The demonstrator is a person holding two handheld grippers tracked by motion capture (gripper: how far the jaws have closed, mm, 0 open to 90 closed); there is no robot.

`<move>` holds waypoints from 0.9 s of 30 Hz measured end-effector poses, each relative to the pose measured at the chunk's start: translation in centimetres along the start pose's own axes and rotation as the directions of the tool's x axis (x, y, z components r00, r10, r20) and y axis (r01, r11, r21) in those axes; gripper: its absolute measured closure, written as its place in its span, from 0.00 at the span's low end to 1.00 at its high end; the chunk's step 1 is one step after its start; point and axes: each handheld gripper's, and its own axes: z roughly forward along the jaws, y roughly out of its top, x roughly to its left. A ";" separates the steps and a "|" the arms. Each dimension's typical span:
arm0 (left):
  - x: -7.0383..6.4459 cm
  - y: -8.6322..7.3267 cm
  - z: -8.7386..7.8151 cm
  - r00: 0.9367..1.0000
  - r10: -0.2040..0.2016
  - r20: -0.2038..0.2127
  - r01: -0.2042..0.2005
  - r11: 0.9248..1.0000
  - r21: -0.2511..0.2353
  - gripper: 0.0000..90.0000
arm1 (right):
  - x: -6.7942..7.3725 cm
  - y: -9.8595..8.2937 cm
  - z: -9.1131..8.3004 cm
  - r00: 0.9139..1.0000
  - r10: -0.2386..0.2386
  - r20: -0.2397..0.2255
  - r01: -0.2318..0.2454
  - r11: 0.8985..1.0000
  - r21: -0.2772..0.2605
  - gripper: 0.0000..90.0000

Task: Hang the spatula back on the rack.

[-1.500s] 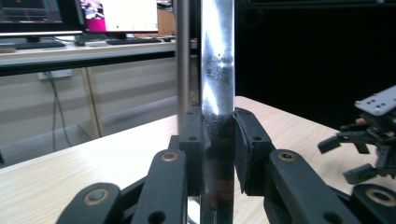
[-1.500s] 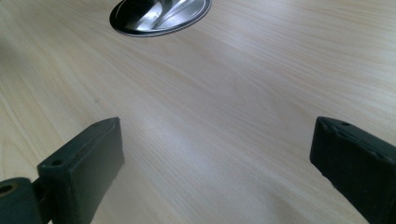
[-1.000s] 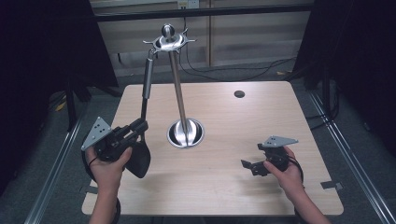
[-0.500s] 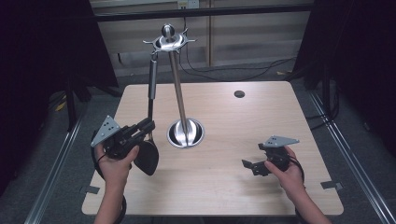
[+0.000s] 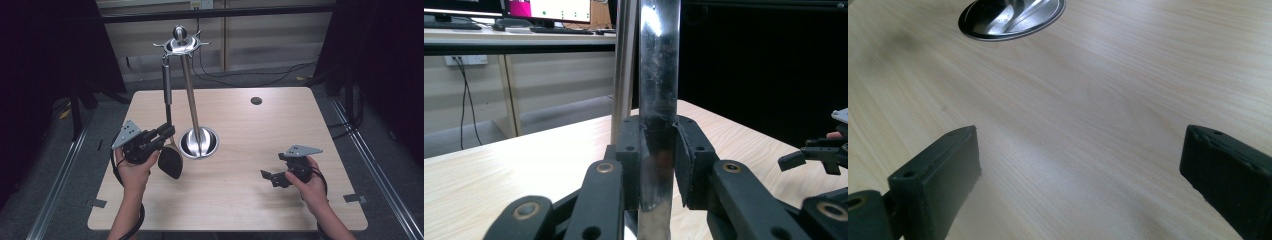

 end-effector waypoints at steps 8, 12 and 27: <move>0.0 -0.1 1.0 1.000 0.001 0.005 -0.001 1.000 0.007 0.83 | -0.1 0.0 -0.1 1.000 -0.002 0.004 0.002 1.000 -0.008 0.03; 0.1 -0.1 1.5 1.000 -0.001 -0.001 0.001 1.000 0.008 0.83 | -0.1 0.0 -0.1 1.000 -0.002 0.004 0.002 1.000 -0.009 0.03; 0.1 -0.1 3.1 1.000 -0.003 0.022 0.003 1.000 0.007 0.83 | -0.1 0.0 -0.3 1.000 0.005 -0.004 -0.005 1.000 -0.005 0.03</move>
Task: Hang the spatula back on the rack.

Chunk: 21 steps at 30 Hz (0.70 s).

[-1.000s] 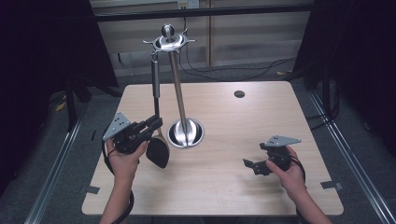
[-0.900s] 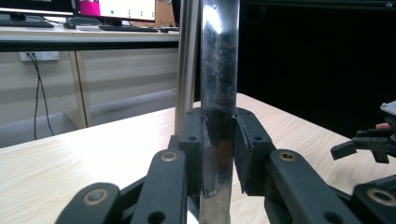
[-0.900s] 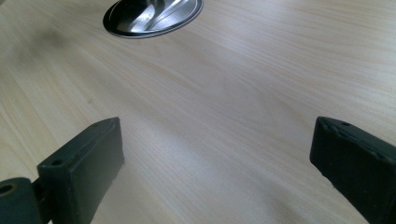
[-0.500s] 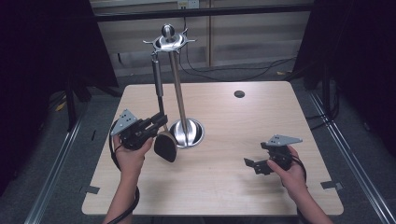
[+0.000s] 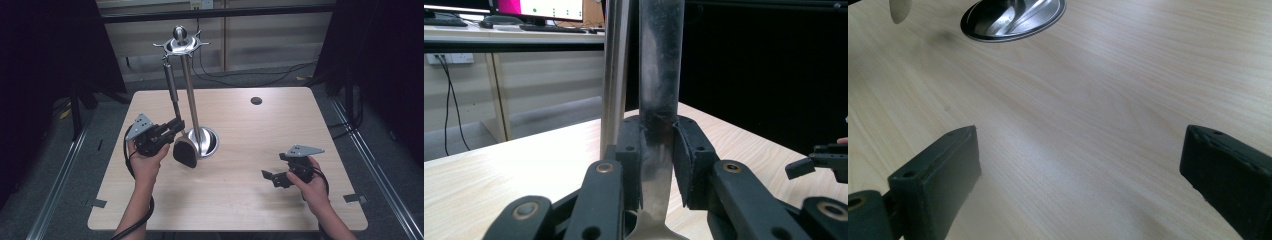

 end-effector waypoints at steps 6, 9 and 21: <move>0.1 -0.1 0.4 1.000 -0.004 0.002 0.004 1.000 -0.013 0.83 | -0.1 0.0 -0.2 1.000 0.005 -0.001 -0.005 1.000 -0.006 0.03; 0.3 -0.1 0.5 1.000 0.014 0.002 -0.014 1.000 -0.003 0.83 | -0.1 0.0 -0.2 1.000 0.005 -0.001 -0.005 1.000 -0.005 0.03; 0.8 -0.2 1.1 1.000 -0.012 -0.007 0.011 0.999 -0.039 0.82 | -0.1 0.0 -0.4 1.000 0.009 -0.004 -0.009 1.000 -0.006 0.03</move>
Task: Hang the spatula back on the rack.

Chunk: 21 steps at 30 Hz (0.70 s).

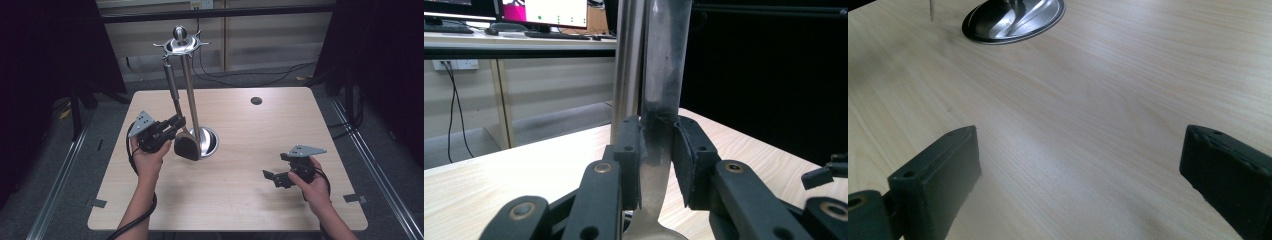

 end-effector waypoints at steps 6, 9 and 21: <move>0.0 0.1 0.2 1.000 -0.006 0.004 0.006 1.000 0.003 0.79 | -0.1 0.0 0.0 1.000 -0.002 0.000 0.002 1.000 -0.002 0.03; 0.1 0.1 0.3 1.000 0.020 0.010 -0.020 1.000 0.017 0.73 | -0.1 0.0 -0.1 1.000 -0.001 0.001 0.001 1.000 0.000 0.03; -0.1 0.0 0.9 0.999 -0.014 0.028 0.013 1.000 0.026 0.58 | -0.2 0.0 -0.2 1.000 0.000 0.005 0.000 1.000 -0.003 0.03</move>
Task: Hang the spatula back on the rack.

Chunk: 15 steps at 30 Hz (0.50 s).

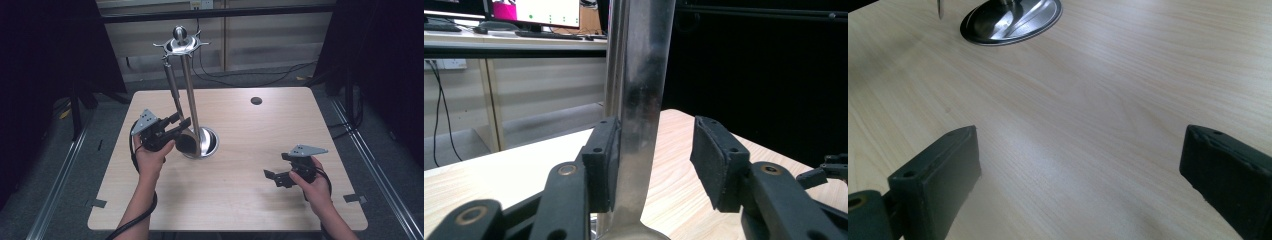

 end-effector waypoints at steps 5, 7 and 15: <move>0.0 -0.2 0.0 1.000 0.004 -0.006 -0.004 1.000 0.013 0.53 | 0.0 0.0 0.0 1.000 0.000 -0.003 0.000 1.000 0.000 0.03; 0.0 -0.2 0.0 1.000 0.006 -0.018 -0.005 1.000 0.014 0.49 | 0.0 0.0 0.0 1.000 -0.001 0.000 0.001 1.000 0.000 0.03; 0.0 -0.2 0.0 0.999 0.020 -0.024 -0.020 1.000 0.024 0.39 | 0.0 0.0 0.0 1.000 0.000 -0.005 0.000 1.000 -0.001 0.03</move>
